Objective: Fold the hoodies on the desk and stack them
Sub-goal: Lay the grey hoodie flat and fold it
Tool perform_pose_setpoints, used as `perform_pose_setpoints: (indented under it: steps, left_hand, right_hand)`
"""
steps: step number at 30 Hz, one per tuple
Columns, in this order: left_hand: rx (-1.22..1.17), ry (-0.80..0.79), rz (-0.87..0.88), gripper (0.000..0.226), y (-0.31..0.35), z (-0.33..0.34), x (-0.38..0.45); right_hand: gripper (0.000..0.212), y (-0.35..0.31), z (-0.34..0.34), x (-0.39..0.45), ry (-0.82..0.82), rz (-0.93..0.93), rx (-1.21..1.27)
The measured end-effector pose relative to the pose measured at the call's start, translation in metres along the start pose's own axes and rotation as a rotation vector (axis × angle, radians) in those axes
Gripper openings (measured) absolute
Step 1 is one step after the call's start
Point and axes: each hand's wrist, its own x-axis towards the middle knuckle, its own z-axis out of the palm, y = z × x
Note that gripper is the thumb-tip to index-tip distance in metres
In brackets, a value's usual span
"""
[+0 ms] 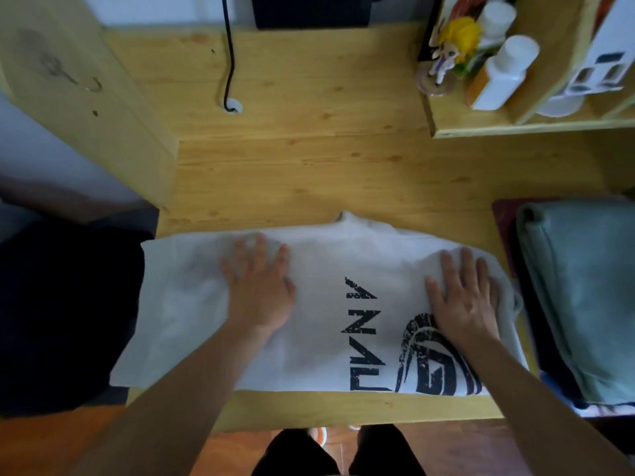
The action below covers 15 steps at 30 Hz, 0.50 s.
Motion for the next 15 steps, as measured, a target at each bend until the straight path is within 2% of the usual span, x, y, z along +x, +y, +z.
perform_pose_setpoints:
  steps: [2, 4, 8, 9, 11, 13, 15]
  left_hand:
    - [-0.065, 0.106, 0.125, 0.066, 0.039, 0.005, -0.019]
    - [-0.096, 0.085, 0.251, 0.064, 0.073, 0.019, -0.028]
    - [-0.038, 0.054, 0.283, 0.064, 0.088, 0.042, -0.018]
    - [-0.034, 0.068, 0.274, 0.065, 0.085, 0.046, -0.016]
    - [-0.028, 0.066, 0.287, 0.069, 0.085, 0.046, -0.016]
    - [-0.037, 0.057, 0.319, 0.080, 0.085, 0.041, -0.018]
    - [-0.064, 0.068, 0.278, 0.078, 0.070, 0.034, -0.021]
  right_hand:
    - [0.068, 0.003, -0.003, 0.013, -0.016, -0.004, -0.004]
    - [0.066, 0.002, -0.001, 0.015, -0.021, -0.014, -0.031]
    - [0.060, -0.021, -0.007, 0.006, 0.059, 0.090, -0.040]
    - [0.059, -0.042, -0.009, 0.002, 0.107, 0.064, -0.020]
    - [0.059, -0.097, -0.007, -0.005, 0.174, -0.146, 0.043]
    - [0.059, -0.153, 0.006, -0.001, 0.119, -0.340, 0.080]
    - [0.059, -0.182, 0.022, 0.021, 0.050, -0.360, 0.078]
